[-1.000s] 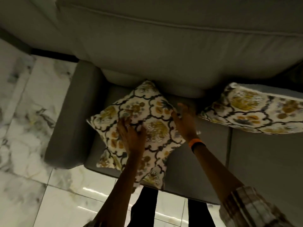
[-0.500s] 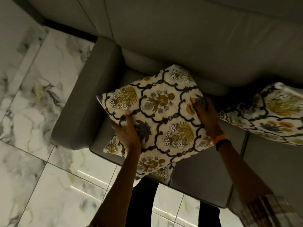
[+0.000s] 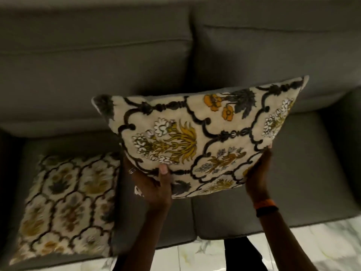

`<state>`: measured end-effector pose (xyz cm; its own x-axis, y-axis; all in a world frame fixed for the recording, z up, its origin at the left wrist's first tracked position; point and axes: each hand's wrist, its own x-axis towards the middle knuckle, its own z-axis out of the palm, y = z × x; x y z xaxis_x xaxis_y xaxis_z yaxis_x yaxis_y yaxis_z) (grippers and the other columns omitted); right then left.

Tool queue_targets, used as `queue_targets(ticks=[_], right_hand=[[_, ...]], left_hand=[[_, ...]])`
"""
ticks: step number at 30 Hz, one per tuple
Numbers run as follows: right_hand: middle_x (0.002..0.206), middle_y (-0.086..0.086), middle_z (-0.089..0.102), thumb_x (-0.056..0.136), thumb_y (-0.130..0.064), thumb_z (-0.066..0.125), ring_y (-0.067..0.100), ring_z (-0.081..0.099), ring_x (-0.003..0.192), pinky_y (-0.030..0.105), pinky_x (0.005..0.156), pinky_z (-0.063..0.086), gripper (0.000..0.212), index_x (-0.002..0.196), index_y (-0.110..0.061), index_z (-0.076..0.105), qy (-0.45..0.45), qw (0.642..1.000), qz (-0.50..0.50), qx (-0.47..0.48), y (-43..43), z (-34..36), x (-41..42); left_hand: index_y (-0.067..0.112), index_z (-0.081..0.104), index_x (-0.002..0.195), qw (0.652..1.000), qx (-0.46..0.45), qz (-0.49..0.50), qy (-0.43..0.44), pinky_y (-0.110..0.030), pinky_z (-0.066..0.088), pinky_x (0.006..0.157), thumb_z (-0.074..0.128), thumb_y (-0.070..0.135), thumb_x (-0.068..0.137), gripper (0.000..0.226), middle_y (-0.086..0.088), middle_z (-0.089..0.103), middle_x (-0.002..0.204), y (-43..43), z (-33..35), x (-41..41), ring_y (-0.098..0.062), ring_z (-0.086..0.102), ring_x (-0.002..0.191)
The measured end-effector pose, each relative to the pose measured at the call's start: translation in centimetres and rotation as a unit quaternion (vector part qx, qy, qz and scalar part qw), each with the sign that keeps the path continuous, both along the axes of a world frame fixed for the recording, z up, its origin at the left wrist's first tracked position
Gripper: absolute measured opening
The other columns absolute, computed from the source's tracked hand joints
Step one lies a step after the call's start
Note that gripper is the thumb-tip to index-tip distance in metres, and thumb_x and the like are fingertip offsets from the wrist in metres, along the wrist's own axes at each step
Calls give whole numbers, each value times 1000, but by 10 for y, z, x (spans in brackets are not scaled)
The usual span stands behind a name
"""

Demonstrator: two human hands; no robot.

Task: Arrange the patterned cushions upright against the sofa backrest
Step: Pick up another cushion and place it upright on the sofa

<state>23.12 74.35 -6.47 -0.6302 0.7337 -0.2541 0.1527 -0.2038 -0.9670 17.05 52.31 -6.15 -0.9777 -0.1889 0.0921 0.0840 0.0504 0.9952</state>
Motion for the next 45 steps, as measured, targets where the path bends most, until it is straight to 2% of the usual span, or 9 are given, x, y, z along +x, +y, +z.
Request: queue_targets(ticks=[6, 10, 12, 15, 21, 30, 35, 41, 45], right_hand=[[123, -18, 73, 108, -44, 21, -2, 71, 107, 30, 102, 57, 47, 141, -27, 51, -33, 988, -128, -76, 190, -50, 47], [109, 52, 59, 110, -44, 23, 61, 58, 83, 67, 95, 54, 64, 101, -10, 77, -71, 962, -198, -176, 287, -89, 52], [122, 45, 62, 109, -48, 22, 56, 64, 103, 59, 101, 54, 74, 124, 13, 62, -84, 948, -189, -243, 329, -108, 51], [155, 20, 50, 103, -59, 30, 45, 50, 138, 62, 121, 33, 63, 128, -15, 66, -73, 935, -159, -309, 376, -129, 45], [116, 14, 60, 108, -40, 39, 28, 60, 100, 47, 94, 50, 35, 105, -14, 61, -207, 914, -154, -315, 437, -167, 71], [168, 17, 22, 84, 17, 69, 30, 29, 153, 32, 107, 52, 104, 162, -15, 9, -114, 992, -42, 34, 553, -129, 74], [163, 15, 35, 82, 17, 72, 29, 36, 150, 55, 123, 33, 98, 160, -9, 19, -158, 972, 146, 89, 588, -109, 48], [138, -36, 56, 90, -6, 76, -18, 54, 125, 7, 101, 48, 70, 149, -18, 42, -153, 980, 46, 122, 579, -121, 77], [166, 12, 33, 93, -1, 70, 20, 38, 151, 40, 124, 37, 85, 161, -4, 19, -196, 973, 25, 119, 571, -123, 75]], left_hand=[[13, 26, 149, 973, -160, -147, 75, -55, 41, 112, 60, 66, 82, 92, -13, 36, 153, 213, 0, 17, -33, 41, 140], [24, 31, 149, 926, -269, -202, 170, -37, 43, 104, 69, 63, 76, 91, -4, 48, 137, 339, 7, 17, -23, 49, 126], [19, 39, 145, 900, -317, -217, 206, -41, 42, 98, 69, 63, 75, 88, -12, 56, 130, 401, 5, 15, -28, 53, 117], [19, 41, 144, 846, -379, -265, 265, -45, 39, 100, 64, 68, 78, 86, -12, 58, 131, 484, -5, 4, -28, 52, 118], [23, 25, 155, 686, -565, -370, 270, -69, 18, 118, 69, 61, 77, 98, -6, 36, 160, 555, -46, -14, -30, 30, 149], [7, 8, 156, 949, -227, -201, -86, -20, 28, 121, 94, 32, 60, 131, -15, 10, 165, 489, -89, 19, -7, 17, 153], [39, 46, 126, 926, 14, -294, -238, -52, 42, 114, 86, 1, 64, 83, 28, 66, 121, 523, -90, 9, -2, 57, 125], [17, 54, 125, 910, 0, -329, -251, -38, 53, 104, 86, 0, 66, 69, 9, 68, 115, 526, -90, 5, -8, 66, 112], [-4, 47, 133, 926, -40, -316, -205, -26, 55, 98, 82, -18, 63, 79, -7, 61, 133, 534, -101, -2, -3, 63, 117]])
